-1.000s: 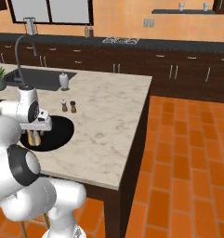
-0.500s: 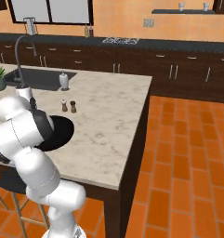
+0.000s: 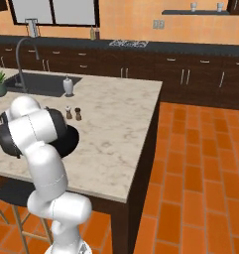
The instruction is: Place one bun and one sausage from the bowl on each plate.
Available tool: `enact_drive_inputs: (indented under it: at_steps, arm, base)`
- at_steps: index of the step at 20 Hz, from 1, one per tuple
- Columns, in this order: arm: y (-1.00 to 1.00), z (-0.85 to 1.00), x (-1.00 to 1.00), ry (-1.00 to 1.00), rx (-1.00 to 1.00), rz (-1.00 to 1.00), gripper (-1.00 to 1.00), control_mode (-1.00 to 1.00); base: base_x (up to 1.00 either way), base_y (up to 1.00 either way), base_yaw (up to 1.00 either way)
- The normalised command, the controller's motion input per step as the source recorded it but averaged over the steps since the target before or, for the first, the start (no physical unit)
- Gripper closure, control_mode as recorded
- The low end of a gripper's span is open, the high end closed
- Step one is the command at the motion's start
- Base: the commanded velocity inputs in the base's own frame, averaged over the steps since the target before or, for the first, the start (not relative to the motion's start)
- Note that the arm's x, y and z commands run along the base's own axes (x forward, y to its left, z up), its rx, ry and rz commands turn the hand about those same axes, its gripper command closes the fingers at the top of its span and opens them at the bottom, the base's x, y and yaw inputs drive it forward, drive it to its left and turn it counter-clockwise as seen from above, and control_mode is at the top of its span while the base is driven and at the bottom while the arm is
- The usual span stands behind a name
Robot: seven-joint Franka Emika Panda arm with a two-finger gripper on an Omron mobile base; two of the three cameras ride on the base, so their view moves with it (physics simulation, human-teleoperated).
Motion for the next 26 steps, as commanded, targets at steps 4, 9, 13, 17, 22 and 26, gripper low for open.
enact_drive_inputs:
  at_steps: [4,9,13,17,22,26]
  arm:
    - [0.0,-0.38,0.17,0.0,0.0,0.0,-1.0,-1.0]
    - [-0.02,-0.31,0.27,0.0,0.0,0.0,-1.0,-1.0]
    - [0.0,-0.41,0.04,0.0,0.0,0.0,-1.0,-1.0]
    - [0.0,-0.4,0.04,-0.01,0.0,0.0,1.0,-1.0]
    - [-0.02,0.0,-0.21,-0.07,0.0,0.0,1.0,-1.0]
    - [-0.24,0.73,-1.0,-0.4,0.01,-0.02,1.0,-1.0]
  base:
    - [0.0,0.0,0.0]
    - [0.0,0.0,0.0]
    - [0.0,0.0,0.0]
    - [0.0,0.0,0.0]
    - [0.0,0.0,0.0]
    - [0.0,0.0,0.0]
